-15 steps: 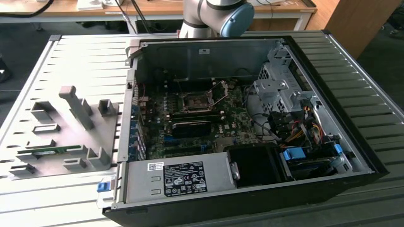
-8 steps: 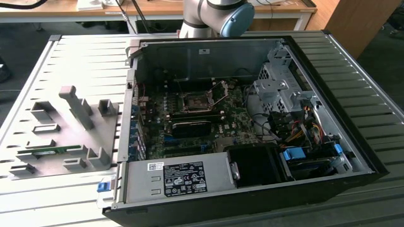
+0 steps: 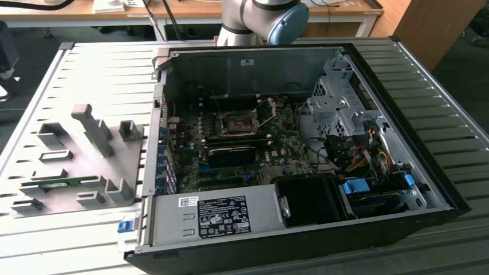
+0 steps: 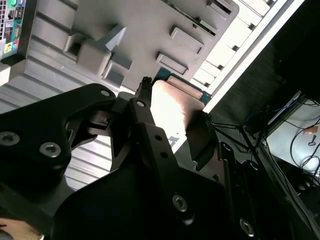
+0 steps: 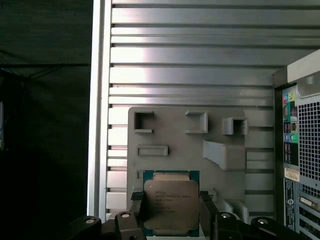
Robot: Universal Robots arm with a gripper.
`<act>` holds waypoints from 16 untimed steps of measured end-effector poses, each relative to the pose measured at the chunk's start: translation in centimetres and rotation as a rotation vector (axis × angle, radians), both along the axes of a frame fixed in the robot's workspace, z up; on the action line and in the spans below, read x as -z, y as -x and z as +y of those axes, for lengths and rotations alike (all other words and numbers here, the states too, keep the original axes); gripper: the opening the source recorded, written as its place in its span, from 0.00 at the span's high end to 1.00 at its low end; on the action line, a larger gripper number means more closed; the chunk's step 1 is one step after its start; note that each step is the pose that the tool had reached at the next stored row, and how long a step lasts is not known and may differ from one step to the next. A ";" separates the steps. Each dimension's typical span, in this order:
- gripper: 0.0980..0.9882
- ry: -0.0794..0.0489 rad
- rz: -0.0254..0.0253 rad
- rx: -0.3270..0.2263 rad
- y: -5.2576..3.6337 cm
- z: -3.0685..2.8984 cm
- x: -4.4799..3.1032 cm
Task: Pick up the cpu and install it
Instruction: 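Pick up the cpu and move it towards the insertion slot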
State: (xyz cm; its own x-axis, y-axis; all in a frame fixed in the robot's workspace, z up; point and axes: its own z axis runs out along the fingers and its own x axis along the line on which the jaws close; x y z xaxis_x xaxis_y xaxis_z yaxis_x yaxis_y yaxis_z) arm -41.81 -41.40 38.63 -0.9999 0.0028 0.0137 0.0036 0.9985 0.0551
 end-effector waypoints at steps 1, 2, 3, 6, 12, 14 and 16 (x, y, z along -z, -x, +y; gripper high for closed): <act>0.52 0.000 0.0000 0.000 -0.31 0.00 0.00; 0.52 -0.001 0.0000 0.000 -0.60 0.00 0.00; 0.52 -0.001 -0.0001 0.000 -0.90 0.00 0.00; 0.52 -0.001 0.0001 0.000 -1.78 0.00 0.00; 0.52 -0.001 0.0003 0.000 -3.84 0.00 -0.01; 0.52 -0.002 0.0002 0.000 -4.51 0.00 0.00; 0.52 -0.001 0.0004 0.000 -5.20 0.00 0.00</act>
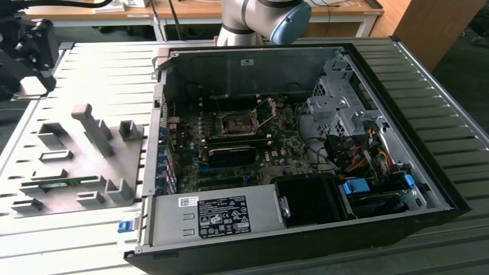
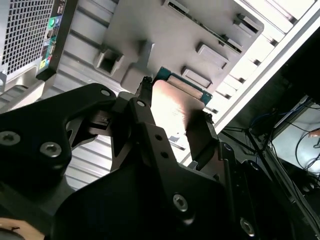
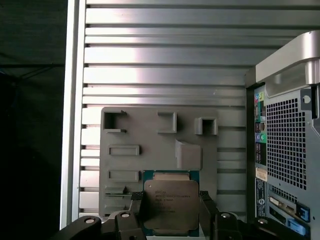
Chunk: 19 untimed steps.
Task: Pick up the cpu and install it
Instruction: 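Pick up the cpu and move it towards the insertion slot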
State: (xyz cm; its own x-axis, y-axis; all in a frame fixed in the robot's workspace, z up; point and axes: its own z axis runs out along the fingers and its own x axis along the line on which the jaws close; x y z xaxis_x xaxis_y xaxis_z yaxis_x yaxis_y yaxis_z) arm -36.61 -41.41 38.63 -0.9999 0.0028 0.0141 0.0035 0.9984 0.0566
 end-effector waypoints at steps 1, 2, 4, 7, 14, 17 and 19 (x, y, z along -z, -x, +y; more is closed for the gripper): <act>0.52 0.000 0.0000 0.000 -0.34 0.00 0.00; 0.52 0.000 0.0000 0.000 -0.66 0.00 0.00; 0.52 0.000 0.0000 0.000 -1.23 0.00 0.01; 0.52 0.000 0.0001 0.000 -2.13 0.00 0.00; 0.52 0.000 0.0002 0.000 -4.20 0.00 0.00; 0.52 0.000 0.0003 0.000 -5.12 0.00 0.00; 0.52 0.000 0.0004 0.000 -5.73 0.00 0.00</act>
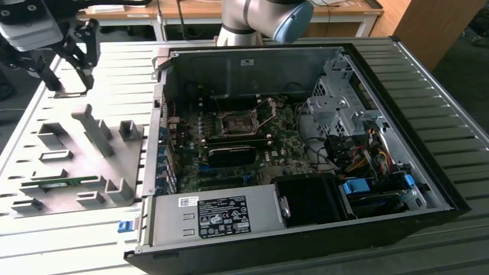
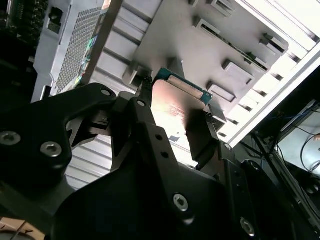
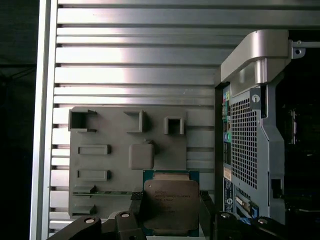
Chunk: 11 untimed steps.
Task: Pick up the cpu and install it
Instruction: 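Pick up the cpu and move it towards the insertion slot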
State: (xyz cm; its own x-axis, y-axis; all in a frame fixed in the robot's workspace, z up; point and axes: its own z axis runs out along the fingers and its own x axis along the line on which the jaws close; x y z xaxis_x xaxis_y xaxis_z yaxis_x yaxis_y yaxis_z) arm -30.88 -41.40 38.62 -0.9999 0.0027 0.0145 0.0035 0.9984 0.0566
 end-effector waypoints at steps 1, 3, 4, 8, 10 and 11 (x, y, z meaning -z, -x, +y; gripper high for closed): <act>0.52 0.000 0.0000 0.000 -0.29 0.00 0.00; 0.52 0.000 0.0000 0.000 -0.88 0.00 0.00; 0.52 0.000 0.0001 0.000 -1.18 0.00 0.00; 0.52 0.000 0.0002 0.000 -2.36 0.00 0.00; 0.52 0.000 0.0002 0.000 -2.93 0.00 0.00; 0.52 0.000 0.0002 0.000 -3.23 0.00 0.01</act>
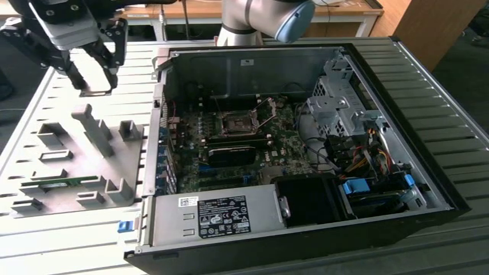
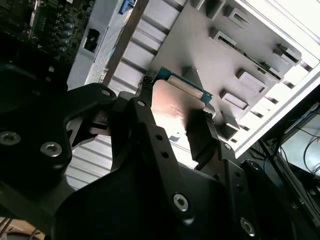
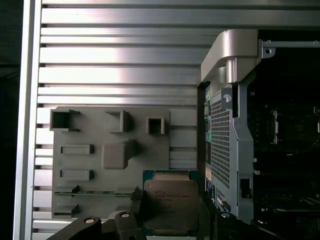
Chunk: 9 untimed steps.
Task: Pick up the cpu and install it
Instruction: 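Pick up the cpu and move it towards the insertion slot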
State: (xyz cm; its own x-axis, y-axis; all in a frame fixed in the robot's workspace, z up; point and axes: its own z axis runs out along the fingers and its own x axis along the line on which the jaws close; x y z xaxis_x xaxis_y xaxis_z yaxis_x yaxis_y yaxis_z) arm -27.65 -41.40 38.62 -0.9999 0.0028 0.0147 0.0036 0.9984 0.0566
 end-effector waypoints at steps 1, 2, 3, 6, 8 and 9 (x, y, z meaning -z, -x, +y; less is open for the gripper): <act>0.52 0.000 0.0001 0.000 -0.31 0.00 0.00; 0.52 0.000 0.0001 0.000 -0.61 0.00 0.00; 0.52 0.000 0.0002 0.000 -0.91 0.00 0.00; 0.52 0.000 0.0003 0.000 -1.82 0.00 0.00; 0.52 0.000 0.0004 0.000 -2.43 0.00 0.00; 0.52 0.000 0.0005 0.000 -2.70 0.00 0.00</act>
State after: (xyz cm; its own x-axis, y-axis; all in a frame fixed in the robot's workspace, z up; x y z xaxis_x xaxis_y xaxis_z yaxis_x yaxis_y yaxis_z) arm -24.95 -41.40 38.62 -0.9999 0.0028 0.0151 0.0036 0.9984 0.0566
